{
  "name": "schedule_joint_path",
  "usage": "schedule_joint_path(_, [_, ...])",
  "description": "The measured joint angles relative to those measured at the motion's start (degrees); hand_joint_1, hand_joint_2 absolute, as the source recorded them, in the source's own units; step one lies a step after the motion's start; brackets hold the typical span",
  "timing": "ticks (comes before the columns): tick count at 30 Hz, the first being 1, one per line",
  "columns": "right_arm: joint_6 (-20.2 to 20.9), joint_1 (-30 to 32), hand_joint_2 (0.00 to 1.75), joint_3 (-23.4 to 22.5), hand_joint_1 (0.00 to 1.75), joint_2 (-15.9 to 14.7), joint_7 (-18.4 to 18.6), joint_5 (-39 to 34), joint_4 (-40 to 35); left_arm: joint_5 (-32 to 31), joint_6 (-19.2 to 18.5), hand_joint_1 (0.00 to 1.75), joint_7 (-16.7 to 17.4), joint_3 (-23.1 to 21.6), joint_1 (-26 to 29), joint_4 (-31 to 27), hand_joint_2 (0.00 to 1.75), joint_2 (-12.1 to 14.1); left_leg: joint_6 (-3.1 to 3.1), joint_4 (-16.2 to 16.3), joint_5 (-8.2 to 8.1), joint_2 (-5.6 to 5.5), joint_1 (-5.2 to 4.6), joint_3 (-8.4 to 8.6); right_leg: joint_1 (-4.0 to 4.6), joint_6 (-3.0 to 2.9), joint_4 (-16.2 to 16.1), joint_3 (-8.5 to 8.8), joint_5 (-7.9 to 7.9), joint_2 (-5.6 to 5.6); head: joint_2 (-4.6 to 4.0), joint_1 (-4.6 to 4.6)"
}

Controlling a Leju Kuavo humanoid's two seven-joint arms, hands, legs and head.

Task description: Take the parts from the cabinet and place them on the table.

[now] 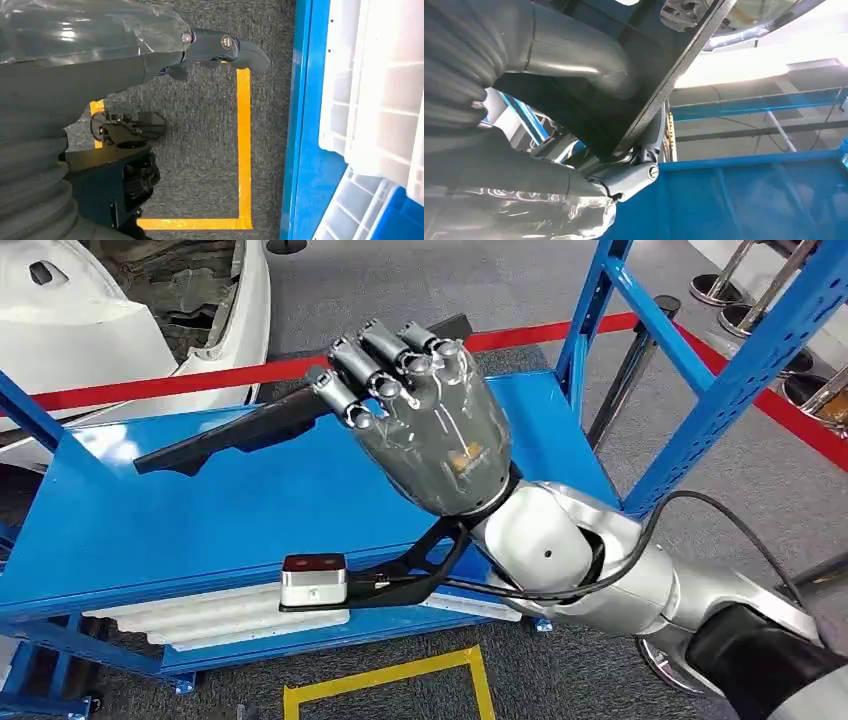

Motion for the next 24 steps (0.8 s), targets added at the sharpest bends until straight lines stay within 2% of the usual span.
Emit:
schedule_joint_path(9, [0.00,0.00,1.75,0.46,1.75,0.04,0.02,0.02,0.15,0.24,2.01,0.00,-0.02,1.18,0.28,0.04,1.75,-0.33,0.10,0.19,-0.07,-0.04,-0.33,-0.12,-0.34,0.06,-0.14,-0.02,0.04,-0.01,0.00,0.00])
schedule_joint_path(14, [0.04,0.00,1.75,0.48,1.75,0.24,0.04,-0.02,0.33,0.13,2.34,0.00,0.00,1.35,0.31,0.09,1.75,-0.35,0.55,0.12,-0.18,-0.03,-0.60,-0.15,-0.59,0.71,-0.67,0.09,0.26,0.00,0.00,-0.04])
schedule_joint_path(15, [0.04,-0.02,1.75,0.48,1.75,0.31,0.04,-0.04,0.33,0.05,2.34,0.00,0.00,1.46,0.32,0.11,1.75,-0.41,0.96,-0.97,0.21,0.05,0.13,0.27,-0.25,0.96,-0.64,0.23,0.01,0.01,0.00,0.04])
schedule_joint_path(16, [0.04,-0.05,1.75,0.48,1.75,0.31,0.07,-0.07,0.35,0.00,2.34,0.00,-0.02,1.62,0.32,0.13,1.75,-0.57,1.09,-1.60,0.52,0.29,0.34,1.20,-0.43,1.05,0.39,0.04,-0.67,-0.01,0.00,0.04])
schedule_joint_path(17, [0.04,-0.25,1.75,0.48,1.75,0.31,0.07,-0.07,0.37,0.00,2.34,0.00,-0.02,1.66,0.28,0.13,1.75,-0.66,1.27,-1.83,0.64,0.34,0.46,1.37,-0.40,1.14,2.75,-1.25,-1.99,-0.02,0.00,0.37])
schedule_joint_path(18, [0.04,-0.27,1.75,0.48,1.75,0.31,0.09,-0.07,0.37,0.00,2.34,0.00,-0.02,1.68,0.29,0.13,1.75,-0.72,1.30,-1.83,0.67,0.38,0.53,1.36,-0.44,1.30,6.86,-3.45,-3.86,-0.01,0.00,0.56])
schedule_joint_path(19, [0.04,-0.11,1.75,0.48,1.75,0.31,0.09,-0.07,0.42,-0.02,2.34,0.00,0.00,1.68,0.34,0.15,1.75,-0.79,1.29,-1.81,0.64,0.38,0.57,1.35,-0.60,1.51,11.81,-6.28,-5.56,-0.01,0.00,0.70])
schedule_joint_path(20, [0.04,-0.02,1.75,0.50,1.75,0.31,0.09,-0.05,0.48,-0.04,2.34,0.00,0.00,1.68,0.37,0.20,1.75,-0.87,1.26,-1.78,0.57,0.38,0.63,1.35,-0.80,1.71,15.81,-8.87,-6.30,-0.02,0.00,0.77])
schedule_joint_path(21, [0.04,-0.02,1.75,0.50,1.75,0.31,0.09,-0.07,0.50,-0.07,2.34,0.00,0.00,1.70,0.38,0.24,1.75,-0.94,1.16,-1.74,0.48,0.34,0.74,1.38,-1.01,1.89,17.23,-10.41,-5.44,-0.03,0.00,0.74])
schedule_joint_path(22, [0.04,-0.02,1.75,0.50,1.75,0.31,0.09,-0.07,0.52,-0.09,2.34,0.00,0.00,1.70,0.38,0.28,1.75,-1.01,0.90,-1.61,0.30,0.21,0.96,1.51,-1.17,2.08,15.55,-10.39,-3.14,-0.03,0.00,0.79])
schedule_joint_path(23, [0.07,-0.02,1.75,0.50,1.75,0.31,0.09,-0.07,0.55,-0.11,2.34,0.00,0.00,1.75,0.39,0.31,1.75,-1.09,0.51,-1.41,0.03,0.05,1.23,1.65,-1.35,2.21,11.80,-9.26,-0.12,-0.05,0.00,0.87])
schedule_joint_path(24, [0.09,-0.05,1.75,0.50,1.75,0.31,0.09,-0.07,0.55,-0.11,2.34,0.00,0.00,1.77,0.37,0.35,1.75,-1.16,0.07,-0.99,-0.34,-0.03,1.56,1.76,-1.59,2.48,6.69,-7.51,3.24,-0.10,0.00,0.96])
